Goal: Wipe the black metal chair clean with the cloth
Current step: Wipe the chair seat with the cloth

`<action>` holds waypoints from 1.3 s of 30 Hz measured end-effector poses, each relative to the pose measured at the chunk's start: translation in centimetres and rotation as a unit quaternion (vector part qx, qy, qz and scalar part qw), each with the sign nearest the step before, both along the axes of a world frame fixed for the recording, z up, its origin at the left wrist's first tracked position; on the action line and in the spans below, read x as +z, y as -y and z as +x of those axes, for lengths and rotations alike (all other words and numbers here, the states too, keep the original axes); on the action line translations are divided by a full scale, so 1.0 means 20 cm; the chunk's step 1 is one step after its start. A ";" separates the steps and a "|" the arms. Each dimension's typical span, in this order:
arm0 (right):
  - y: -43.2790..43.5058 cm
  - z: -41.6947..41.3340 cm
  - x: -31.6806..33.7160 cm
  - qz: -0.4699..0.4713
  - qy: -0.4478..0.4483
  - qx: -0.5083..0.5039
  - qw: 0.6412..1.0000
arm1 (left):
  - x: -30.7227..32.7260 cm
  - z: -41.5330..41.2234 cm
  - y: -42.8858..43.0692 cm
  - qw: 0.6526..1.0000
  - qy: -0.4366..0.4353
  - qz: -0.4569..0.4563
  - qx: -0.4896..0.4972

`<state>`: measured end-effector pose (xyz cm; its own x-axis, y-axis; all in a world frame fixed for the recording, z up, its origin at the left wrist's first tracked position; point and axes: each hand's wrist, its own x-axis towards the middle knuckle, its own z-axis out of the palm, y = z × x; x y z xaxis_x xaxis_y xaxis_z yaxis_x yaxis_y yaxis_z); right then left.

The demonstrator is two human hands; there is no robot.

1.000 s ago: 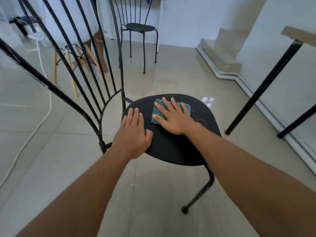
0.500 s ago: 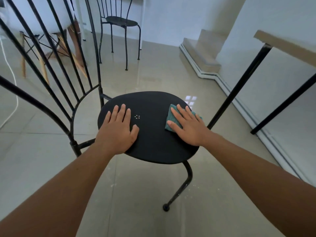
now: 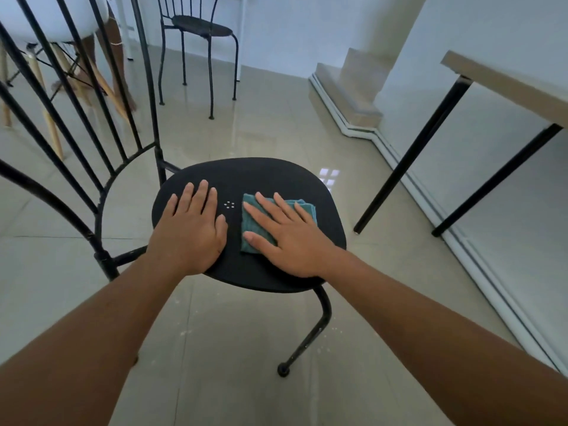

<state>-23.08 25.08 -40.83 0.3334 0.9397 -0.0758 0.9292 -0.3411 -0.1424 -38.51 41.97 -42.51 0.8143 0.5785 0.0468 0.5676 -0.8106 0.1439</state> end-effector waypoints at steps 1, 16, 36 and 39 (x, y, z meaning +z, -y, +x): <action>0.07 0.02 0.01 -0.003 0.000 0.000 1.000 | 0.00 0.00 0.00 1.000 -0.003 0.000 0.002; -0.29 0.26 0.03 -0.018 -0.008 -0.150 0.989 | 0.00 0.00 0.03 1.000 -0.015 0.015 0.002; 0.61 -0.37 -0.09 0.095 0.000 -0.182 0.979 | 0.06 0.09 0.41 0.981 -0.017 -0.051 -0.187; 0.68 -0.45 -0.16 0.122 -0.019 -0.288 0.949 | 0.05 0.11 0.49 0.972 -0.003 -0.041 -0.229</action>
